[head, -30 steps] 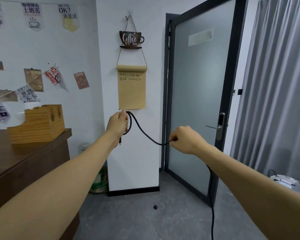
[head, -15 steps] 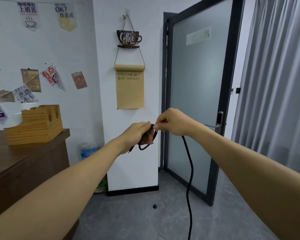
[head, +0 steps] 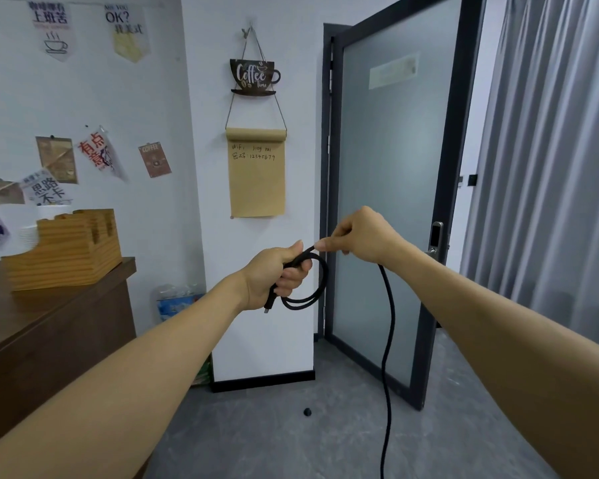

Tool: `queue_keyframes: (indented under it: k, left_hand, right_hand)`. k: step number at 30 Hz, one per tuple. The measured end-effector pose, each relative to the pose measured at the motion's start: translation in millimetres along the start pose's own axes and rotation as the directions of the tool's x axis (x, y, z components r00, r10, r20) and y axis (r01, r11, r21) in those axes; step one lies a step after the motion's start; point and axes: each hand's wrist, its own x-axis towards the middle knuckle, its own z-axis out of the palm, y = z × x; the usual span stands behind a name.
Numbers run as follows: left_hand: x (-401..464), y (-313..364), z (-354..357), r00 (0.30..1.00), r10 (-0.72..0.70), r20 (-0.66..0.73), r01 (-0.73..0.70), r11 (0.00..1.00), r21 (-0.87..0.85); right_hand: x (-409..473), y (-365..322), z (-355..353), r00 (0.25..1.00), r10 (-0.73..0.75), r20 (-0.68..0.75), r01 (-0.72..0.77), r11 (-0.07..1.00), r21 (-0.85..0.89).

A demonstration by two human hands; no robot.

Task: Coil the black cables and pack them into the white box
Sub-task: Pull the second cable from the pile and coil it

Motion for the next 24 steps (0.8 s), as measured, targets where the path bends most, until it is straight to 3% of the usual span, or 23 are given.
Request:
queue_keyframes:
  k: [2, 5, 9, 12, 16, 19, 21, 24]
  left_hand:
    - [0.0, 1.2, 0.2, 1.000, -0.005, 0.001, 0.005, 0.998, 0.066]
    - [0.6, 0.4, -2.7, 0.990, 0.064, -0.122, -0.047, 0.990, 0.133]
    - [2.2, 0.0, -22.0, 0.943, 0.118, -0.310, -0.135, 0.990, -0.033]
    - [2.0, 4.9, -44.3, 0.865, 0.092, -0.493, -0.226, 0.949, -0.220]
    - [0.9, 7.4, -57.2, 0.779, 0.034, -0.625, -0.280, 0.912, -0.300]
    - [4.1, 8.3, -56.2, 0.770, 0.046, -0.636, -0.345, 0.869, -0.354]
    - [5.3, 10.7, -57.2, 0.788, 0.083, -0.610, -0.370, 0.855, -0.362]
    - [6.0, 12.9, -54.9, 0.820, 0.201, -0.536, -0.395, 0.876, -0.276]
  right_hand:
    - [-3.2, 8.9, 4.2, 0.996, 0.077, -0.033, -0.075, 0.996, 0.052]
    - [-11.2, 30.1, 14.6, 0.990, 0.139, -0.002, -0.133, 0.956, 0.263]
    - [-22.2, 63.7, 24.4, 0.980, 0.197, 0.018, -0.186, 0.886, 0.424]
    - [-29.0, 88.4, 25.5, 0.962, 0.270, -0.041, -0.213, 0.837, 0.504]
    - [-27.2, 93.5, 19.4, 0.955, 0.264, -0.134, -0.144, 0.810, 0.568]
    - [-16.3, 81.9, 22.9, 0.945, 0.171, -0.277, -0.078, 0.945, 0.318]
    - [-13.3, 72.5, 26.4, 0.958, 0.032, -0.286, -0.048, 0.998, -0.048]
    - [-8.7, 50.1, 31.3, 0.989, -0.128, -0.076, 0.059, 0.807, -0.588]
